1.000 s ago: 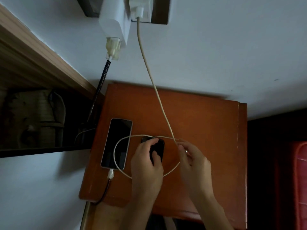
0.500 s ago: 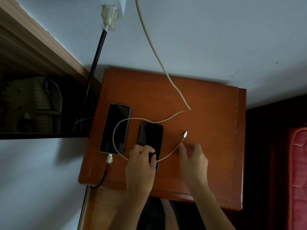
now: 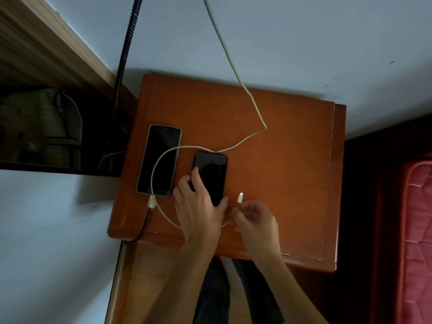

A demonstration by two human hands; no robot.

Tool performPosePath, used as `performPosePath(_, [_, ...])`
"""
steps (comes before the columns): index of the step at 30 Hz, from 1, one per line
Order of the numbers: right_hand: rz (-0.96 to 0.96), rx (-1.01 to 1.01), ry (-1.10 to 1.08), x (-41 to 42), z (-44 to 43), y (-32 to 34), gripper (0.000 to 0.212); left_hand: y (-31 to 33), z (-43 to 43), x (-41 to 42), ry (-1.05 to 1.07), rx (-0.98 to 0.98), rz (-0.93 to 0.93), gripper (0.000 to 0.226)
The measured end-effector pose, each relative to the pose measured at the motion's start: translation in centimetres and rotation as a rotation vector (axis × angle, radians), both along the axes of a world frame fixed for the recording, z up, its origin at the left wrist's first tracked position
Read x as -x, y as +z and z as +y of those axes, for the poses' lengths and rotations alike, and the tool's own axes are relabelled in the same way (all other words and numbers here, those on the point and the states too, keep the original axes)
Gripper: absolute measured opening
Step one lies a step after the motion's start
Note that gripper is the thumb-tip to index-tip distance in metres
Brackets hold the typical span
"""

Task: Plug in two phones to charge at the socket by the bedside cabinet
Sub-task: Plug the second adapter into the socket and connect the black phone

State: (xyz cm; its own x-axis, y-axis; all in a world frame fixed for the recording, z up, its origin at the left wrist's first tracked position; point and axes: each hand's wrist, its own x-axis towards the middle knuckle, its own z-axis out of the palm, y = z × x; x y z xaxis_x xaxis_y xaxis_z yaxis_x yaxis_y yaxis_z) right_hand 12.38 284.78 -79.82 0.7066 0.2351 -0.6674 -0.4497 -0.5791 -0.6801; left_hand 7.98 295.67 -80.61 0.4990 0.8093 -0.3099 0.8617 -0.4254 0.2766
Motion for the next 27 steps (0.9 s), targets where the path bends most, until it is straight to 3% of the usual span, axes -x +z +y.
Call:
performPosePath(3, [0.119, -0.127, -0.138, 2.3, -0.9, 1.2, 0.02, 0.5, 0.7, -0.3, 0.036, 0.058, -0.016, 0.101])
performPosePath(7, [0.1, -0.18, -0.102, 4.1, -1.4, 2.3, 0.037, 1.4, 2.2, -0.2, 0.161, 0.252, -0.121, 0.103])
performPosePath(11, [0.05, -0.305, -0.131, 4.4, -1.5, 3.6, 0.014, 2.9, 3.2, -0.3, 0.359, 0.509, -0.292, 0.095])
performPosePath(16, [-0.081, -0.323, -0.114, 4.1, -1.6, 4.1, 0.023, 4.3, 4.1, -0.5, 0.609, 0.768, -0.402, 0.07])
performPosePath(27, [-0.304, -0.296, 0.011, 4.2, 0.0, 4.0, 0.02, 5.4, 4.3, -0.9, 0.707, 0.869, -0.448, 0.073])
